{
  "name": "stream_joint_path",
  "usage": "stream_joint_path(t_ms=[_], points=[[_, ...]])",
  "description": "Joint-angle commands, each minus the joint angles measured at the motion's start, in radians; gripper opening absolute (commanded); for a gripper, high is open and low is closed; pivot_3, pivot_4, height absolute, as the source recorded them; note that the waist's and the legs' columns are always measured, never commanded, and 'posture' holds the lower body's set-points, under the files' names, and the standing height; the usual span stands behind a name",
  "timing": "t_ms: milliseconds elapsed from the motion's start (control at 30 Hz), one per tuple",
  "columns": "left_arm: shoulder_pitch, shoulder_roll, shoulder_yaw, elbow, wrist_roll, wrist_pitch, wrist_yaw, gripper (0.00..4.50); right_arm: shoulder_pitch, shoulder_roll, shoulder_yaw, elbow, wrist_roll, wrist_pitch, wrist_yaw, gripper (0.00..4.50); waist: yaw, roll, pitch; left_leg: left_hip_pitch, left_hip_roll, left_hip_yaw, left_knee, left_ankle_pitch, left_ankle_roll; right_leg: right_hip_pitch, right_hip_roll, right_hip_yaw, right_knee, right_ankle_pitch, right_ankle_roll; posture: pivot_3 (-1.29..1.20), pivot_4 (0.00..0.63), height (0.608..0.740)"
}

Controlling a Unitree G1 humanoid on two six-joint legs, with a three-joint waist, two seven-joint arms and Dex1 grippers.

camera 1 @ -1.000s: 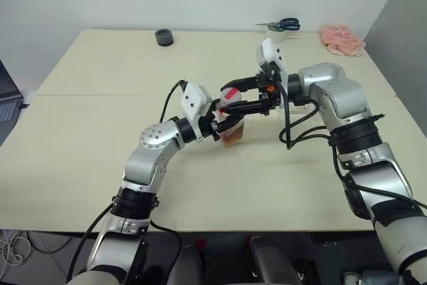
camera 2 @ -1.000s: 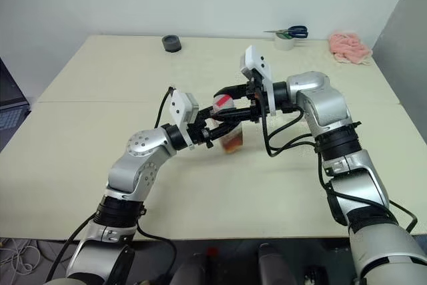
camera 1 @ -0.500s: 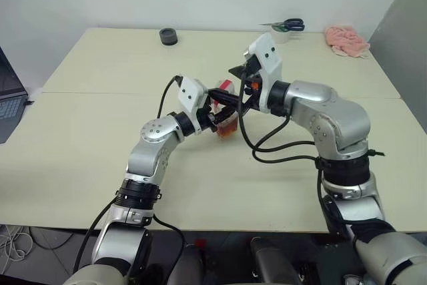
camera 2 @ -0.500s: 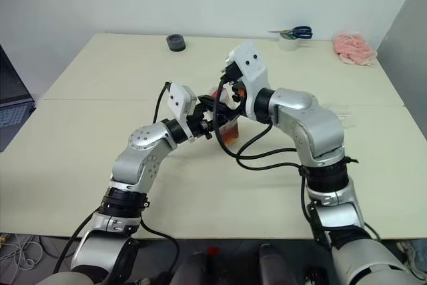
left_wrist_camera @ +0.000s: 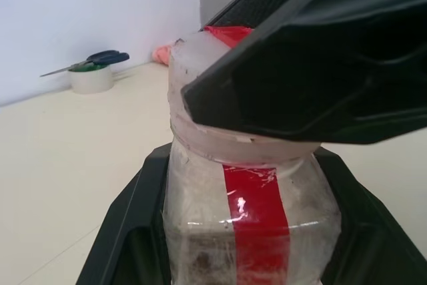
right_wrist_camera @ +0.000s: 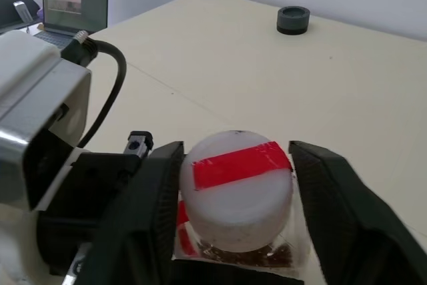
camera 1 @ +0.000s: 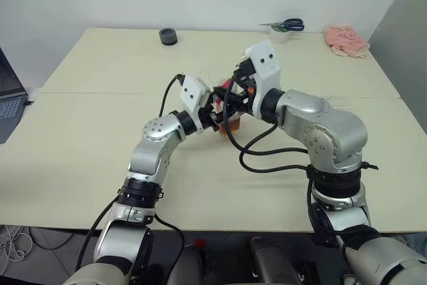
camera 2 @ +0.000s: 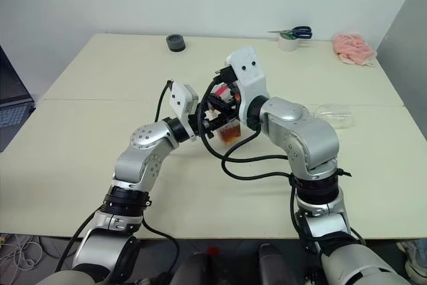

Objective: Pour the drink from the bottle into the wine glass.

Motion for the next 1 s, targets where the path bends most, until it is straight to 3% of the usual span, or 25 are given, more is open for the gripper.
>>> stream_joint_path(t_ms=[33,133,167,200,333,400,567,733,1000], points=[[-0.029,-0.001,0.020,-0.024,0.000,-0.030,0.002,2.16,-0.018,-0.005,-0.024,-0.006,-0.001,-0.023,-0.019,1.85,0.000,0.000,0.000,0.000,0.000,0.000,0.000,0.000,0.000,0.000,0.000,0.000,0.000,0.000,0.000,0.00,0.150,0.740],[-0.027,-0.001,0.021,-0.025,0.002,-0.030,0.005,2.13,-0.039,-0.037,-0.003,0.041,-0.004,-0.065,0.020,1.85,0.000,0.000,0.000,0.000,0.000,0.000,0.000,0.000,0.000,0.000,0.000,0.000,0.000,0.000,0.000,0.00,0.150,0.740],[-0.025,0.000,0.022,-0.028,0.000,-0.027,0.004,2.13,-0.058,-0.067,0.017,0.097,0.009,-0.120,0.102,1.85,0.000,0.000,0.000,0.000,0.000,0.000,0.000,0.000,0.000,0.000,0.000,0.000,0.000,0.000,0.000,0.00,0.150,0.740],[-0.024,0.002,0.023,-0.028,-0.002,-0.025,0.002,2.13,-0.072,-0.099,0.042,0.150,0.027,-0.185,0.206,1.85,0.000,0.000,0.000,0.000,0.000,0.000,0.000,0.000,0.000,0.000,0.000,0.000,0.000,0.000,0.000,0.00,0.150,0.740],[-0.025,0.001,0.022,-0.020,-0.003,-0.024,-0.007,2.13,-0.060,-0.288,0.229,0.268,0.113,-0.470,0.843,1.85,0.005,0.000,0.000,0.001,-0.001,0.000,0.001,0.000,0.000,0.002,0.000,-0.002,-0.002,0.000,0.001,0.00,0.150,0.740],[-0.019,-0.002,0.014,-0.025,0.000,-0.021,-0.013,2.13,-0.128,-0.269,0.250,0.453,0.064,-0.604,0.931,1.85,0.000,0.000,0.000,0.001,-0.002,0.000,0.001,0.000,0.000,0.003,-0.002,-0.002,-0.003,-0.001,0.002,0.00,0.150,0.740],[-0.011,0.000,0.017,-0.041,0.001,-0.016,-0.006,2.12,-0.213,-0.244,0.229,0.661,0.007,-0.745,1.038,1.85,-0.021,0.000,0.000,0.003,0.000,0.001,0.000,0.000,0.000,0.002,0.001,0.001,0.000,0.000,0.001,0.00,0.150,0.740],[-0.007,0.008,0.029,-0.045,0.004,-0.018,0.003,2.11,-0.232,-0.240,0.173,0.694,0.018,-0.705,1.021,1.85,-0.021,0.000,0.000,0.002,0.000,0.000,0.000,0.000,0.000,0.002,0.000,0.000,0.000,0.000,0.001,0.00,0.150,0.740],[-0.021,0.017,0.032,-0.031,0.008,-0.013,0.000,2.11,-0.170,-0.260,0.049,0.435,0.055,-0.533,0.803,4.50,-0.014,0.000,0.000,0.001,-0.001,-0.001,0.000,0.000,0.000,0.002,-0.002,-0.001,0.000,0.000,0.001,0.00,0.150,0.740]])
